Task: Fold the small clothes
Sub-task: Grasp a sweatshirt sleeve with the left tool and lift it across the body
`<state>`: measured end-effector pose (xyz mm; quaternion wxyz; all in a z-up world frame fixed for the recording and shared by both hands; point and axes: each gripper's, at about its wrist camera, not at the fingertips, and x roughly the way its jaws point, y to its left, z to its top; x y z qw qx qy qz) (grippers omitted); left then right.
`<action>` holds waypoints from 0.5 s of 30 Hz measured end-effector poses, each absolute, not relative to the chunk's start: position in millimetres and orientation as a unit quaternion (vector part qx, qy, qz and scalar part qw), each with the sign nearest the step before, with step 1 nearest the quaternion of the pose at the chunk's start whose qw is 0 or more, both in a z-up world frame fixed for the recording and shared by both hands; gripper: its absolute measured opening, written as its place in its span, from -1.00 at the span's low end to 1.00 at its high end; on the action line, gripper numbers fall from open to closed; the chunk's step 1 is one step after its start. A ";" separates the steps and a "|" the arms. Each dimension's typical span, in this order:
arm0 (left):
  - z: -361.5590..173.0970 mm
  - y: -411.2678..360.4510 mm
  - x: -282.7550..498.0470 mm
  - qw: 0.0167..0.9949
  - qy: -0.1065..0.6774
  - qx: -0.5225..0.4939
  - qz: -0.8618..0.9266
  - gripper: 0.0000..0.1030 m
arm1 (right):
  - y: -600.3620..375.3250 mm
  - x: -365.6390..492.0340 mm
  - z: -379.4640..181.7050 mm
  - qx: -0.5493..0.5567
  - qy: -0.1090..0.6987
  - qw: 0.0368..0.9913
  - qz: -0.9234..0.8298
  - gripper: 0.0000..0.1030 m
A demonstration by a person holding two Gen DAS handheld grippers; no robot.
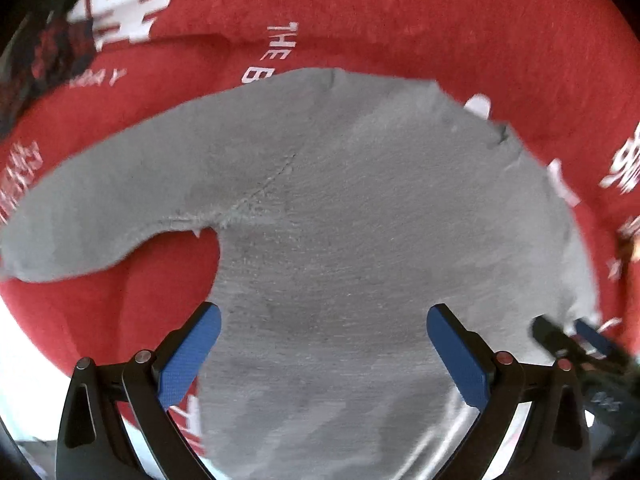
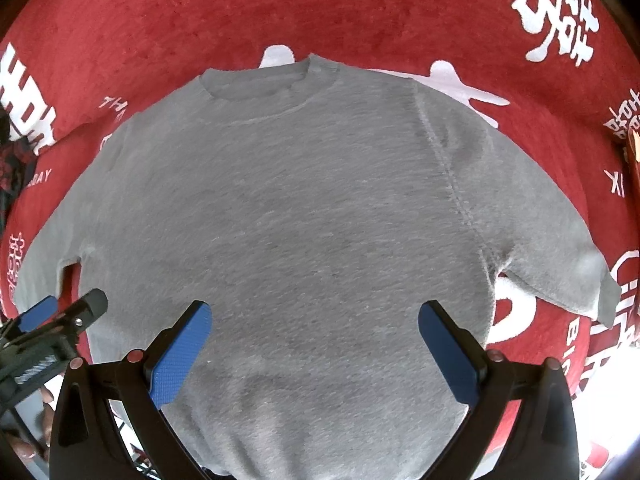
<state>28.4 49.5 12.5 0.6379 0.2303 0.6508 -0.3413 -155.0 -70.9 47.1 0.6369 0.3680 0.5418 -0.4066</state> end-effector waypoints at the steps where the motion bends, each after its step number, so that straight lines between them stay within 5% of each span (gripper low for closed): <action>1: 12.4 54.1 33.6 0.636 0.658 0.212 -0.345 1.00 | -69.2 -152.5 46.9 0.366 0.543 0.638 -0.405 1.00; 15: -56.0 160.6 150.6 0.648 0.691 -0.076 -0.312 1.00 | -41.8 -119.9 39.4 0.344 0.561 0.651 -0.377 1.00</action>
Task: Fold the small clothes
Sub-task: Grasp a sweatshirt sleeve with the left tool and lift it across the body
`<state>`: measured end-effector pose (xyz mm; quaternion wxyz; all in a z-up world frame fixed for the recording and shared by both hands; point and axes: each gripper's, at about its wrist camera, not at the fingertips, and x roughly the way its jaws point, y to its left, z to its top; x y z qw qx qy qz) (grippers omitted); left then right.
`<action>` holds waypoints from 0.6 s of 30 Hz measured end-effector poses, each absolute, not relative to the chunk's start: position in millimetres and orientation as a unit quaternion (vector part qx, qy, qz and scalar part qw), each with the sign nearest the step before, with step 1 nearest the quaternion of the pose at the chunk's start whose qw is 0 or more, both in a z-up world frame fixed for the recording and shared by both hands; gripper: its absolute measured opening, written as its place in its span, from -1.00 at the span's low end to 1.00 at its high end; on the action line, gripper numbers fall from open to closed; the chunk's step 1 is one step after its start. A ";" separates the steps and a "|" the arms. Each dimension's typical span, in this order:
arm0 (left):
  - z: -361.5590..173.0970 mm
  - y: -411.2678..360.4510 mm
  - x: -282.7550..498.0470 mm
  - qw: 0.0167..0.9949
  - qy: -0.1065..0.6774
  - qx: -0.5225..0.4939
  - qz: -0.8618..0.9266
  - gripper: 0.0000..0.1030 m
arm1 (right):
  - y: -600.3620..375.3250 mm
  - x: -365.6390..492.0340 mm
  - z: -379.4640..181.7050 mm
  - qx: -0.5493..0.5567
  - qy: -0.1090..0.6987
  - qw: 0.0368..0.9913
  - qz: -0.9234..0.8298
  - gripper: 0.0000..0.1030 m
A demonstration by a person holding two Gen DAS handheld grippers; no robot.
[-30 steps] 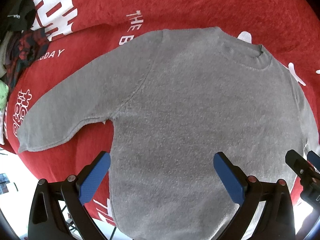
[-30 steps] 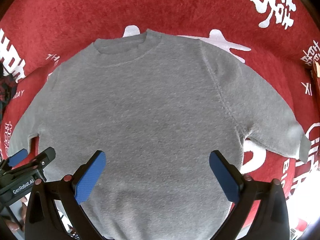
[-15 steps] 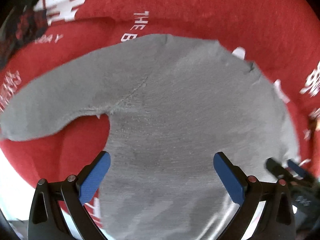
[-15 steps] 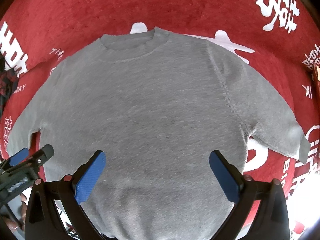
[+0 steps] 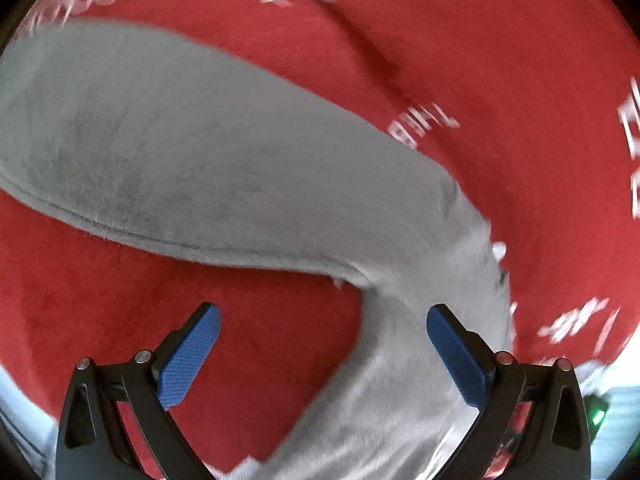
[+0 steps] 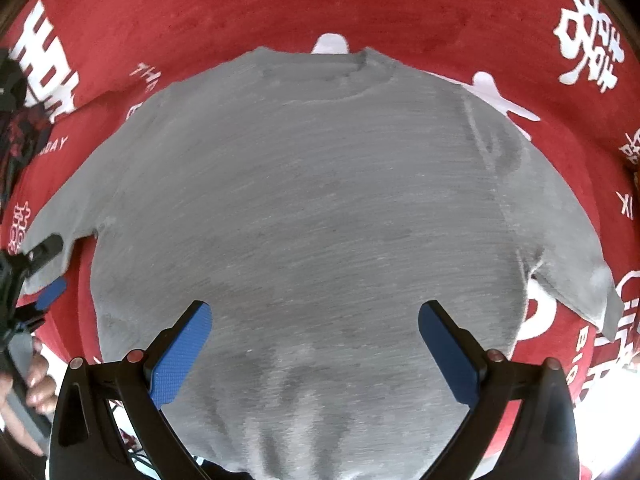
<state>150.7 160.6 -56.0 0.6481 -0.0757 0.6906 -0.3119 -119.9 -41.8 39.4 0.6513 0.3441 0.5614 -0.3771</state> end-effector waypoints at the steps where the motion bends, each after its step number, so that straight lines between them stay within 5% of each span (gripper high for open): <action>1: -64.2 163.2 156.9 0.645 0.692 -0.095 -0.310 1.00 | -37.7 -117.1 37.5 0.342 0.565 0.651 -0.375 1.00; 18: -33.8 249.8 233.7 0.777 0.586 -0.142 -0.179 0.98 | 12.7 -84.8 29.4 0.325 0.580 0.664 -0.341 1.00</action>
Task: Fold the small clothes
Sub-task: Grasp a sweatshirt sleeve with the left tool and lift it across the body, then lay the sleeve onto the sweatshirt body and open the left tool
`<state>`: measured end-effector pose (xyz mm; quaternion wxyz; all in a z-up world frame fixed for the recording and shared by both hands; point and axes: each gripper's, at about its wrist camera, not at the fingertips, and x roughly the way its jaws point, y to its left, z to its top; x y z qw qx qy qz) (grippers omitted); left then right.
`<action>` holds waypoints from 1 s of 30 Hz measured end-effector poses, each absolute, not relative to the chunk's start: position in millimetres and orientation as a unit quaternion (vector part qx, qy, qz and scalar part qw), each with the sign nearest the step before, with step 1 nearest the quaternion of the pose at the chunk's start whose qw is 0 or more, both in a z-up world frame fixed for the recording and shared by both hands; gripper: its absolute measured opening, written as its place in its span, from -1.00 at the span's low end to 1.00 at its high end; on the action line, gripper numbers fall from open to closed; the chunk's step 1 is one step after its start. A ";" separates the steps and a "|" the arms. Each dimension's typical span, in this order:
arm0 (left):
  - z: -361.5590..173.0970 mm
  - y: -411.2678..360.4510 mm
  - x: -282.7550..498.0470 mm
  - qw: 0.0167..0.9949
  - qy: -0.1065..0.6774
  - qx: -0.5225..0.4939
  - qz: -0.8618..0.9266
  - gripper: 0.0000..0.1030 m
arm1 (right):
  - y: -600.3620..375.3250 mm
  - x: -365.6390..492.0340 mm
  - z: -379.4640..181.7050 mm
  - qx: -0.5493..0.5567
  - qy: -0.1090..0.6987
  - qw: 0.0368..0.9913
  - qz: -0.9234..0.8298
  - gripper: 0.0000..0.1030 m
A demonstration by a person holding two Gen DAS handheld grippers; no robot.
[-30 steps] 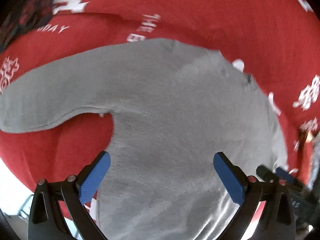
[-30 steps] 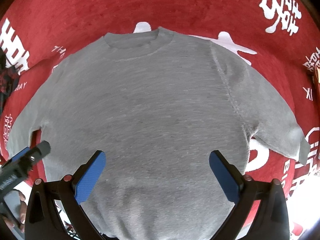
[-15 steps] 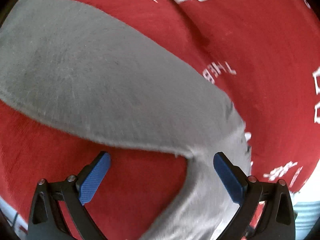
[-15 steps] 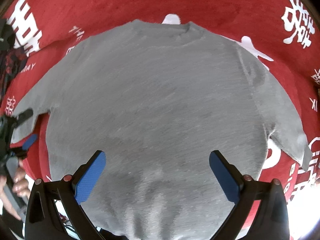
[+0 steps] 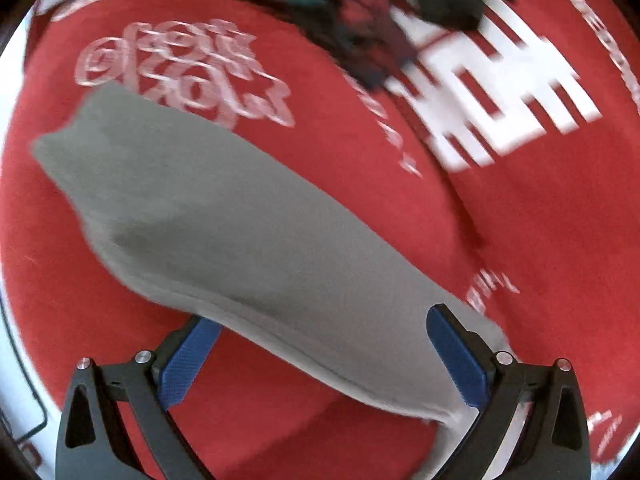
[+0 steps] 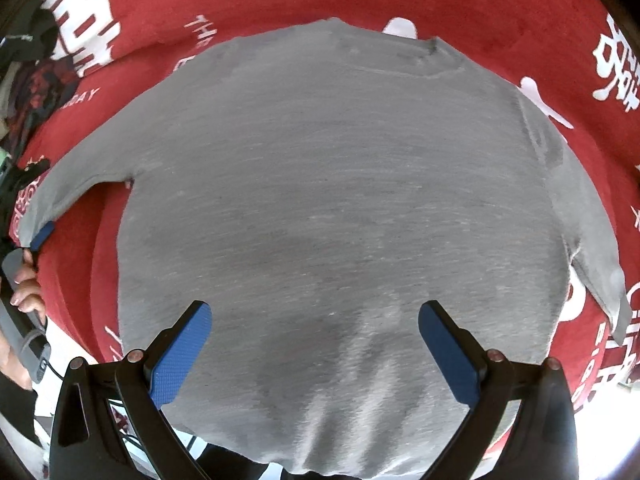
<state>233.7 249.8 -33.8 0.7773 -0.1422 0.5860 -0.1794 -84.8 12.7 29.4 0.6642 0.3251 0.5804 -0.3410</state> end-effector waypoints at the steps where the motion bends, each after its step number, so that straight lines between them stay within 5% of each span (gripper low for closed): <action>1: -36.4 259.6 240.0 0.780 0.588 -0.144 -0.162 0.80 | 16.0 -82.8 27.7 0.325 0.583 0.664 -0.338 1.00; 3: -37.9 272.9 246.7 0.781 0.588 -0.148 -0.149 0.46 | 19.7 -80.1 24.8 0.327 0.584 0.664 -0.332 1.00; 5: -36.1 277.7 249.7 0.787 0.586 -0.132 -0.141 -0.35 | 26.3 -74.6 22.6 0.327 0.587 0.666 -0.324 1.00; 7: -43.5 275.9 256.1 0.773 0.594 -0.139 -0.171 -0.87 | 33.7 -70.1 21.3 0.326 0.588 0.669 -0.317 1.00; 15: 2.8 241.7 239.3 0.772 0.555 -0.112 -0.289 -0.87 | 41.9 -66.5 26.5 0.333 0.577 0.678 -0.311 1.00; 23: 81.2 110.6 151.3 0.720 0.488 -0.005 -0.492 -0.87 | 23.1 -97.1 49.7 0.361 0.528 0.689 -0.340 1.00; 30: 64.8 -10.3 29.3 0.626 0.490 0.085 -0.601 -0.87 | -17.5 -159.3 57.4 0.405 0.478 0.667 -0.403 1.00</action>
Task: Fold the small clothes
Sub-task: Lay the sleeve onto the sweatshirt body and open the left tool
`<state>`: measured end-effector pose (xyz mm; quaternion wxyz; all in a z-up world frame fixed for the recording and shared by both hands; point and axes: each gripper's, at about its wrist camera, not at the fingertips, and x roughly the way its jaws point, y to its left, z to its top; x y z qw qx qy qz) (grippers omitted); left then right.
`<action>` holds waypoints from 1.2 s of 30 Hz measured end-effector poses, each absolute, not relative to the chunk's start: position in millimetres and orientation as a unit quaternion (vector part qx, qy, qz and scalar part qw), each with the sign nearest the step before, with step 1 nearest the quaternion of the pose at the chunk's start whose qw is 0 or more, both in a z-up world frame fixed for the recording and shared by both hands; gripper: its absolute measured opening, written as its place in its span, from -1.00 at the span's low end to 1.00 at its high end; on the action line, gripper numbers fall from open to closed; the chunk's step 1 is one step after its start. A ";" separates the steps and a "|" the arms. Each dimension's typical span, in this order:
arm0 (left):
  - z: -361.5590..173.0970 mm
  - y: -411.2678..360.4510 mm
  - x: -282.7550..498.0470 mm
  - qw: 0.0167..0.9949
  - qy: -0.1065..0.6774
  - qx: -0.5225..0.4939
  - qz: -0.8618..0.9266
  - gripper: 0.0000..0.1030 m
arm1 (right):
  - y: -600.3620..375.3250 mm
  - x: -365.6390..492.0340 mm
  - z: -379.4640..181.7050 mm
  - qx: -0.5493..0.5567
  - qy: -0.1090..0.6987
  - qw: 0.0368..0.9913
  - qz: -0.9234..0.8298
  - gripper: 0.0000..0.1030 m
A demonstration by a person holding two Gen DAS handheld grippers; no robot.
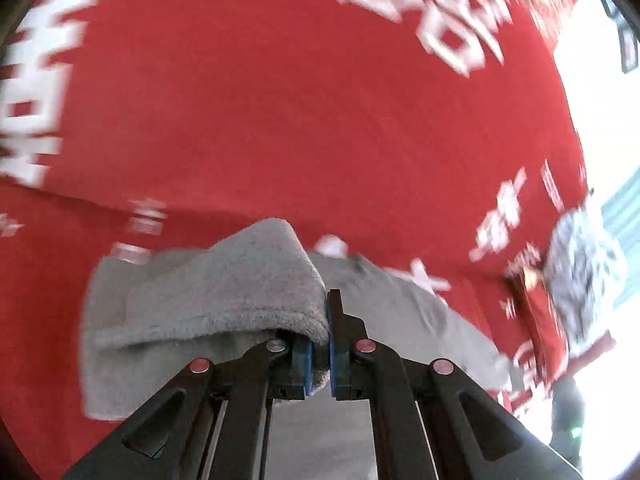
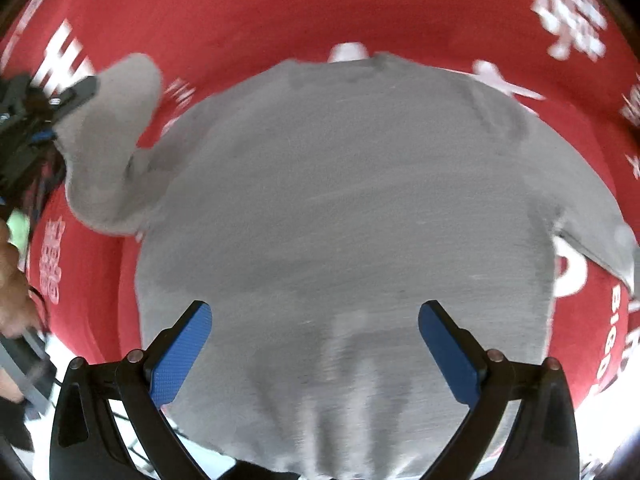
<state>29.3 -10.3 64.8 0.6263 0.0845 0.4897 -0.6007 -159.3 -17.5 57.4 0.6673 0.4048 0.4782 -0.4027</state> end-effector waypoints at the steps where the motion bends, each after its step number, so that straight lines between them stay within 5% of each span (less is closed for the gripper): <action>1: 55.7 -19.5 13.5 0.619 0.493 0.103 -0.603 -0.87 | -23.6 -170.2 55.3 0.411 0.475 0.661 -0.411 1.00; 6: 4.0 -46.7 -40.7 0.601 0.507 0.209 -0.582 -0.86 | -43.4 -219.1 44.3 0.436 0.467 0.629 -0.444 1.00; 7: -4.6 -49.5 -47.2 0.604 0.504 0.240 -0.568 -0.62 | -46.0 -226.7 41.6 0.442 0.465 0.623 -0.448 1.00; 8: -9.0 -50.3 -51.9 0.608 0.501 0.265 -0.557 -0.01 | -47.7 -232.6 38.5 0.450 0.463 0.616 -0.452 1.00; 10: -12.1 -37.5 -48.5 0.622 0.495 0.275 -0.541 0.26 | -50.7 -241.8 34.7 0.459 0.460 0.609 -0.455 1.00; 20: 50.9 48.0 44.2 0.701 0.481 0.246 -0.465 0.31 | -63.8 -177.1 70.7 0.342 0.465 0.705 -0.411 1.00; 28: 1.0 78.7 114.5 0.706 0.555 0.256 -0.359 0.31 | -40.8 -39.6 53.9 0.081 0.556 0.764 -0.317 0.98; 31: -11.3 80.6 111.9 0.704 0.562 0.253 -0.353 0.31 | -35.2 -10.3 21.9 -0.014 0.600 0.741 -0.301 0.69; 32: -12.9 81.3 111.0 0.706 0.561 0.252 -0.352 0.31 | -35.4 -6.2 13.5 -0.033 0.610 0.732 -0.302 0.46; 35: -10.1 81.7 108.3 0.711 0.553 0.256 -0.352 0.31 | -52.3 -11.5 9.6 0.000 0.609 0.724 -0.325 -0.81; 36: -9.5 81.7 107.7 0.712 0.550 0.258 -0.352 0.31 | -63.2 -20.7 17.0 0.041 0.588 0.730 -0.346 -0.80</action>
